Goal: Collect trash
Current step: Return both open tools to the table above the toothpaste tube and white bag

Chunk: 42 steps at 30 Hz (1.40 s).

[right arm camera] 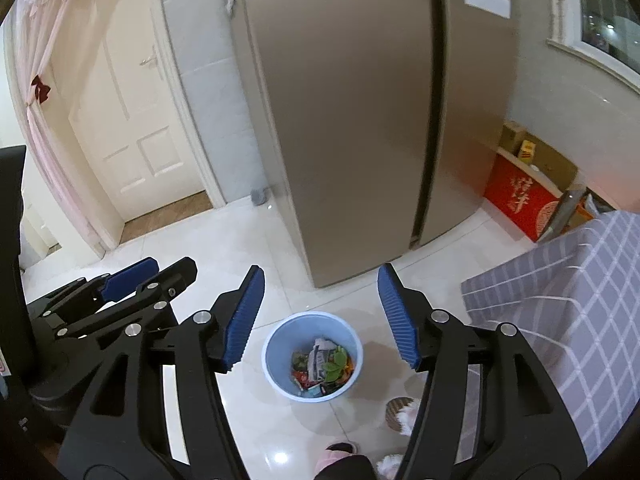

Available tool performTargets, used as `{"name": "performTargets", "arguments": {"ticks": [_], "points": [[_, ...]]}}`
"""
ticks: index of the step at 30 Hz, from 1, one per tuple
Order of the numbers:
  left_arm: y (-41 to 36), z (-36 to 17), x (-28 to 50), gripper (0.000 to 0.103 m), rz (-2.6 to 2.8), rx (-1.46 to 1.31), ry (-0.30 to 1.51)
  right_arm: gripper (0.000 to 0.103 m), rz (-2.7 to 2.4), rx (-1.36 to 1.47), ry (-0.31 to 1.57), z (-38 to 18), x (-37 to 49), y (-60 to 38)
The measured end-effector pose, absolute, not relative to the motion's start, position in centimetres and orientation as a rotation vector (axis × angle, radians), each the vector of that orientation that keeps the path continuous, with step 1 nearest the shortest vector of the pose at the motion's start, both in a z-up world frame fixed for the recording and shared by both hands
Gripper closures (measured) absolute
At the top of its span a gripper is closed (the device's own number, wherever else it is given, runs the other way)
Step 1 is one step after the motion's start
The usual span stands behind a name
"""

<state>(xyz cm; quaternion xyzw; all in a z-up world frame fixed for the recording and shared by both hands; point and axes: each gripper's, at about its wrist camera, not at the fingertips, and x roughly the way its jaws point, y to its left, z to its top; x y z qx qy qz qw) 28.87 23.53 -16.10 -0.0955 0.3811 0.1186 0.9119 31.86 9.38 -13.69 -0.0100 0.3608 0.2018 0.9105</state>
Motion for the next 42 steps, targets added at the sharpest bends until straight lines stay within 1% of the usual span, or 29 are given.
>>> {"name": "performTargets", "arguments": {"ticks": [9, 12, 14, 17, 24, 29, 31, 37, 40, 42], "points": [[14.8, -13.8, 28.7, 0.056, 0.142, -0.126, 0.762, 0.043, 0.319, 0.026, 0.694, -11.4, 30.0, 1.5], [10.8, -13.3, 28.8, 0.051, 0.092, -0.097, 0.757, 0.042, 0.263, 0.043, 0.678, -10.8, 29.2, -2.4], [8.0, -13.2, 28.9, 0.044, 0.054, -0.074, 0.76, 0.041, 0.221, 0.055, 0.673, -10.6, 28.7, -5.1], [3.0, -13.2, 29.0, 0.04, -0.025, -0.032, 0.765, 0.037, 0.135, 0.079, 0.662, -10.4, 27.7, -10.7], [-10.0, -13.9, 29.5, 0.038, -0.241, 0.082, 0.789, 0.034, -0.073, 0.147, 0.664, -10.8, 25.6, -22.8], [-16.9, -15.2, 30.5, 0.038, -0.332, 0.105, 0.825, 0.031, -0.195, 0.208, 0.669, -11.9, 24.3, -29.6], [-19.2, -15.9, 31.1, 0.038, -0.347, 0.125, 0.834, 0.028, -0.222, 0.227, 0.67, -12.4, 24.4, -31.8], [-22.8, -16.9, 34.4, 0.038, -0.342, 0.124, 0.837, 0.027, -0.275, 0.299, 0.688, -14.2, 25.9, -35.6], [-23.8, -17.4, 36.6, 0.038, -0.328, 0.102, 0.843, 0.022, -0.283, 0.367, 0.697, -15.2, 27.3, -37.3], [-24.5, -18.0, 37.9, 0.038, -0.322, 0.114, 0.855, 0.022, -0.285, 0.419, 0.701, -15.8, 28.4, -38.4]]}}
